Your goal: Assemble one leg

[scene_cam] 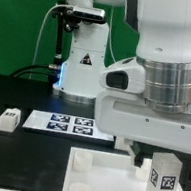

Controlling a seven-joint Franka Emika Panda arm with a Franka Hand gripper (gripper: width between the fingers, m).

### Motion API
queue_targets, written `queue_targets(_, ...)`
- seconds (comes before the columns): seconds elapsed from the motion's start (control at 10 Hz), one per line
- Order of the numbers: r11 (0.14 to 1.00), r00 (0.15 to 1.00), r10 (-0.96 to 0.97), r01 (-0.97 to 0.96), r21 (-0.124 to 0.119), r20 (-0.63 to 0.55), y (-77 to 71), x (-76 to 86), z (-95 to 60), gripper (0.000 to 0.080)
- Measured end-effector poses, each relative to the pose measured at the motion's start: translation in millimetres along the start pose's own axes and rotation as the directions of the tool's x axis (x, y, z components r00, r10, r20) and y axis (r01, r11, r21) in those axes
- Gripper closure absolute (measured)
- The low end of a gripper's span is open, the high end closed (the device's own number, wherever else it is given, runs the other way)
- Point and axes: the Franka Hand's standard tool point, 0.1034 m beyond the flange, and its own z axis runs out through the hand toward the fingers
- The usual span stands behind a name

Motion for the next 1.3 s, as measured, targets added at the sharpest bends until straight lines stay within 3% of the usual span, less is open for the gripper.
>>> queue_targets(0.1, 0.994, 0.994, -0.109, 0.109, -0.007, -0.017, 2.1, 3.4, -0.6, 0.015)
queue_targets(0.2, 0.995, 0.995, -0.098, 0.098, -0.003, -0.026, 1.6, 3.8, 0.8, 0.0152)
queue_targets(0.3, 0.998, 0.998, -0.057, 0.057, -0.001, -0.026, 0.9, 3.4, 0.9, 0.0322)
queue_targets(0.4, 0.998, 0.998, -0.057, 0.057, 0.0, -0.026, 1.0, 3.6, 0.8, 0.0322)
queue_targets(0.5, 1.0, 1.0, 0.003, -0.003, 0.002, -0.026, 0.6, 3.4, 0.9, 0.051)
queue_targets(0.8, 0.946, 0.946, 0.325, -0.324, 0.02, -0.016, -1.6, 2.8, 1.8, 0.0509)
queue_targets(0.9, 0.894, 0.894, 0.447, -0.447, 0.023, -0.013, -1.3, 7.0, 2.0, 0.0509)
queue_targets(1.1, 0.663, 0.663, 0.749, -0.748, 0.025, 0.001, -0.4, 6.6, 3.7, 0.0509)
queue_targets(1.3, 0.463, 0.463, 0.886, -0.886, 0.027, -0.003, -0.8, 5.6, 3.8, 0.0508)
